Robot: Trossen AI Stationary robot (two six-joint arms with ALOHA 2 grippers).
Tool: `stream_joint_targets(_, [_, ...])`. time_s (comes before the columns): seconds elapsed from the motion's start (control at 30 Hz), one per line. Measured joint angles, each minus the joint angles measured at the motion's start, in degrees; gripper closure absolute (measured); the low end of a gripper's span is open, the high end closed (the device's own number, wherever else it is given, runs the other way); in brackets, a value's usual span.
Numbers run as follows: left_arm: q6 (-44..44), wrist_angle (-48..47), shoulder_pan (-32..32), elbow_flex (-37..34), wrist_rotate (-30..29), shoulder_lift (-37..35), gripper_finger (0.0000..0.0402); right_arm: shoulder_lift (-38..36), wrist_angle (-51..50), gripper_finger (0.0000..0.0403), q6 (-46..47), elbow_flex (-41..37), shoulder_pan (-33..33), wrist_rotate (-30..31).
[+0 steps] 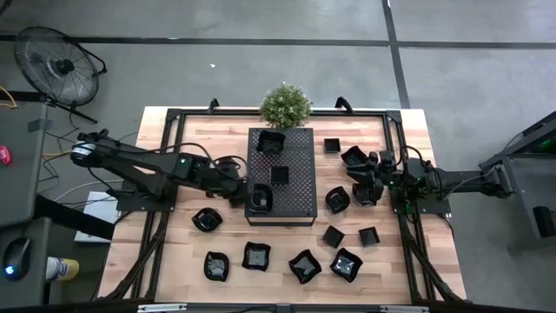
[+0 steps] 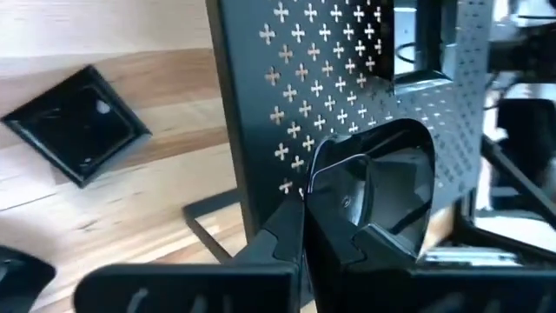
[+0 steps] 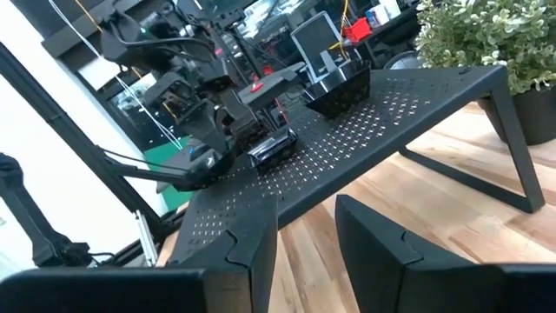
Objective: Pick & Place Mini shaped plates
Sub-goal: Put the leaf-shaped plate on the shelf
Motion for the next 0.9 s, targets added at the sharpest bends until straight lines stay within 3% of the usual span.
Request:
stream_joint_targets(0.13, [-0.7, -4.7, 0.0, 3.4, -0.1, 2.0, 0.0401, 0.0, -0.4, 0.0288, -0.1, 0.0, 0.0, 0.0])
stream_joint_targets(0.9, [-2.0, -3.0, 0.0, 3.8, -0.6, 2.2, 0.0401, 0.0, -0.8, 0.0288, -0.1, 0.0, 0.0, -0.1])
